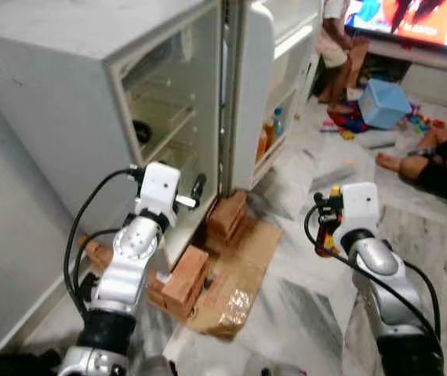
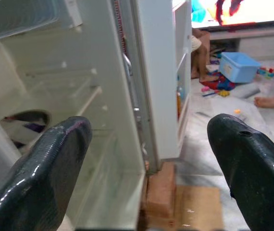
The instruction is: Restocking fridge
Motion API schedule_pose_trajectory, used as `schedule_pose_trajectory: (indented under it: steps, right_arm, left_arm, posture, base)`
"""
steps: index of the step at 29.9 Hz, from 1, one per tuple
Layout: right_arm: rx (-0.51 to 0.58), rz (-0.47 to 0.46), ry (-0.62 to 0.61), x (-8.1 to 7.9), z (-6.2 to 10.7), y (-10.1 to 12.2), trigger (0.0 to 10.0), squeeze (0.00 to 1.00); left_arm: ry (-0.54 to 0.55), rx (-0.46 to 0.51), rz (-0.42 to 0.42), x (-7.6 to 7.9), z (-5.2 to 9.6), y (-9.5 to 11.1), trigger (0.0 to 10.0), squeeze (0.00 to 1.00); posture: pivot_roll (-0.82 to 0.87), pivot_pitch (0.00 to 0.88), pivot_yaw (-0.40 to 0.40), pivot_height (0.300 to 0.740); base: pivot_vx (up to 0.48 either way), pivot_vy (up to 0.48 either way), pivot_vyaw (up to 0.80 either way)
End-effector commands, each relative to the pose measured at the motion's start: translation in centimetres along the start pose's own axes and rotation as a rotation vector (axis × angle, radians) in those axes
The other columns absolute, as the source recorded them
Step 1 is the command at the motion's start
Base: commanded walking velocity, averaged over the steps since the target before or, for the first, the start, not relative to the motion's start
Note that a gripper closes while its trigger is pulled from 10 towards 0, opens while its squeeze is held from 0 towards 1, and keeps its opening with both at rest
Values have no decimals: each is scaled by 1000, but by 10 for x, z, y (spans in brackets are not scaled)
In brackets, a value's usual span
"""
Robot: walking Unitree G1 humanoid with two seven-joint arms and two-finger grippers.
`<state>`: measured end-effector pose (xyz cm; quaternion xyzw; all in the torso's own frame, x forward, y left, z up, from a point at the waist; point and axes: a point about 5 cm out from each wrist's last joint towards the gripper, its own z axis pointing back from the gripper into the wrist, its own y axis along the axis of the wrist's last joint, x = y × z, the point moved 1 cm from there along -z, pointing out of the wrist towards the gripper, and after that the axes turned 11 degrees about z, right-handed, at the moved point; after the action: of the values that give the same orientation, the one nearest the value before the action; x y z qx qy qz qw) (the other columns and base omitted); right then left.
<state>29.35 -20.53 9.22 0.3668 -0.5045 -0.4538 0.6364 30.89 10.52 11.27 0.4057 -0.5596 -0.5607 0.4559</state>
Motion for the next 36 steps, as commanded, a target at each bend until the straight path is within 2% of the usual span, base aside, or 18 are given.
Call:
schedule_pose_trajectory:
  steps: [1,3,7,10,12,17,21,24,28,36]
  right_arm:
    - [114,-27,19,-5,-7,28,10000,0]
    - [138,-37,43,-11,-11,35,10000,0]
    - [181,-30,93,-24,-15,45,10000,0]
    - [214,-30,114,-30,-18,53,10000,0]
    - [229,-32,113,-31,-18,56,10000,0]
    - [218,-39,127,-34,-21,51,10000,0]
    - [239,-26,163,-40,-21,52,10000,0]
    - [253,-27,195,-46,-21,53,10000,0]
    - [252,-24,203,-52,-20,52,10000,0]
    - [263,-24,211,-52,-21,53,10000,0]
  left_arm:
    - [89,30,-42,-19,7,13,10000,0]
    - [128,38,-56,-25,15,15,10000,0]
    - [196,24,-45,-34,21,8,10000,0]
    - [229,2,-19,-37,21,5,10000,0]
    - [229,9,-45,-39,21,7,10000,0]
    - [239,-12,-45,-43,21,4,10000,0]
    - [242,-18,-34,-42,17,3,10000,0]
    - [252,19,26,-38,15,6,10000,0]
    - [221,24,23,-26,9,10,10000,0]
    - [237,16,35,-28,8,7,10000,0]
  posture:
    - [44,0,-21,740]
    - [45,0,-23,740]
    - [47,0,-30,740]
    - [45,0,-29,740]
    - [44,0,-28,740]
    - [47,0,-26,740]
    - [44,0,-30,740]
    - [35,0,-34,740]
    - [37,0,-40,740]
    - [33,0,-38,740]
  base:
    - [262,-398,0]
    - [264,-398,0]
    - [296,-374,0]
    - [301,-370,342]
    - [300,-371,712]
    - [302,-369,788]
    - [324,-351,794]
    - [356,-319,775]
    - [370,-301,756]
    - [371,-300,627]
